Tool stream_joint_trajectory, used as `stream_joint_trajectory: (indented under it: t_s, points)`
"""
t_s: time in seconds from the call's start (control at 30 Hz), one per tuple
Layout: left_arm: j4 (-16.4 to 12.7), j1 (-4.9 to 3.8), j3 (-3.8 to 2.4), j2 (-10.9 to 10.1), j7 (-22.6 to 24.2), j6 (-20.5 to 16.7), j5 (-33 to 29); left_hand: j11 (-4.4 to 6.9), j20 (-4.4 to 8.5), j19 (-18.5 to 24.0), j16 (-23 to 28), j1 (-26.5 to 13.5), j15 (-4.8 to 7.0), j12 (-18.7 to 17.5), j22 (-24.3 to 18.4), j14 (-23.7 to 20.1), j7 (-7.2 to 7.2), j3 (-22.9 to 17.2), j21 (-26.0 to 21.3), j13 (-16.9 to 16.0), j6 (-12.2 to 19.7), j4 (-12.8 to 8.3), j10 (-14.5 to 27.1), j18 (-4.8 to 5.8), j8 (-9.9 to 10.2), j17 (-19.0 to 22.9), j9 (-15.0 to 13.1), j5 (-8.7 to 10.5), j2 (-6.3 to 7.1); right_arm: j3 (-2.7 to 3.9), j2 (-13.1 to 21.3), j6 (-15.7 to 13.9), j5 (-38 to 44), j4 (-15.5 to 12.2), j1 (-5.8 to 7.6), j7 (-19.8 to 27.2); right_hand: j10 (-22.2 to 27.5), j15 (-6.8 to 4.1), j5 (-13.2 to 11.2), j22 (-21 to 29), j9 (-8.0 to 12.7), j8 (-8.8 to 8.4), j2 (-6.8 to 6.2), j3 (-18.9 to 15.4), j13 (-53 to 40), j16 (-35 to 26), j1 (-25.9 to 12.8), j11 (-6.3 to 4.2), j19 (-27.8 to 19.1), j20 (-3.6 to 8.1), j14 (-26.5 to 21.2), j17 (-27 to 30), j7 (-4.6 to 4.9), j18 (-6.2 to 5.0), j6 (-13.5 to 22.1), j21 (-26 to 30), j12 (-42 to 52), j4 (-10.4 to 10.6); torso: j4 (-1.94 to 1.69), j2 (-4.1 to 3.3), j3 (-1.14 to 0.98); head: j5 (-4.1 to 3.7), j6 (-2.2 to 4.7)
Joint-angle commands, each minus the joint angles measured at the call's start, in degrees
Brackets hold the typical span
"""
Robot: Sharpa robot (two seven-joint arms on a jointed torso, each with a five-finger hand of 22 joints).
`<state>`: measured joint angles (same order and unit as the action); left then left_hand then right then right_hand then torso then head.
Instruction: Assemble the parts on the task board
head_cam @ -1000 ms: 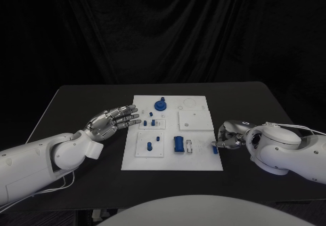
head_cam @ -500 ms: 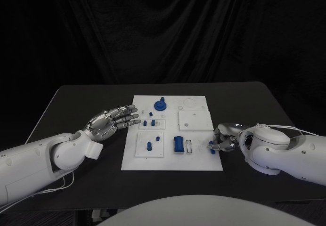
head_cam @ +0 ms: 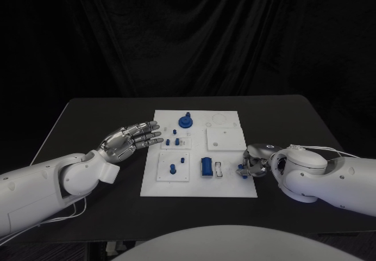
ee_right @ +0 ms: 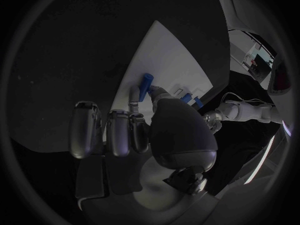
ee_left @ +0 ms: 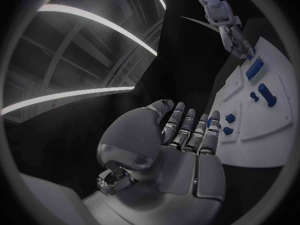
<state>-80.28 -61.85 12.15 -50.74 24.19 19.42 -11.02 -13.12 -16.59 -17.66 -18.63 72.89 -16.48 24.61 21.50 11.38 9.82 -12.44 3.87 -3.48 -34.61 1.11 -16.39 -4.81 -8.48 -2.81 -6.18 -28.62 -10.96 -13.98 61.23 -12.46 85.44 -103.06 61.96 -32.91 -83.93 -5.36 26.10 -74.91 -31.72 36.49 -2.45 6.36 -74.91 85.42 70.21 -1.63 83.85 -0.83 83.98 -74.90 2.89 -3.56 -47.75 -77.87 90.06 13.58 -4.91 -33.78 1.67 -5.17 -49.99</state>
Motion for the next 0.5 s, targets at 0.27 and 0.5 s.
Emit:
stream_joint_trajectory:
  t_s: [0.27,0.5]
  points:
    - [-0.1,0.12,-0.05,0.1,0.6,1.0,0.0,0.07,-0.12,-0.3,0.0,-0.5,-0.08,-0.2,-0.1,0.2,1.38,-0.4,0.1,0.0,0.2,0.0,-0.1,0.73,0.0,0.0,0.1,-0.23,0.23,-0.30,-1.7,3.0,2.3,1.7,-1.56,-0.4,-6.1,-0.15,3.0,-11.1,0.4,-0.48,-0.13,1.4,-15.1,-0.4,2.8,-0.27,2.3,0.05,4.3,-6.1,-0.68,0.53,0.1,0.4,-0.1,-2.3,-0.08,0.00,0.01,0.35,-0.01]
    - [0.0,0.15,-0.05,0.1,0.5,1.0,0.0,0.07,-0.12,-0.3,0.0,-0.5,-0.08,-0.2,-0.1,0.2,1.38,-0.4,0.1,0.0,0.2,0.0,-0.1,0.73,0.0,0.0,0.1,-0.23,0.23,-0.29,-1.6,-1.3,-0.8,1.8,-1.93,3.1,-6.1,-0.29,21.7,-11.3,-0.4,0.63,-0.86,6.4,-15.1,0.0,3.9,-0.43,2.5,0.30,4.5,-6.9,-0.74,0.73,-0.5,-0.4,-0.1,-4.9,0.02,-0.05,-0.01,0.73,-0.01]
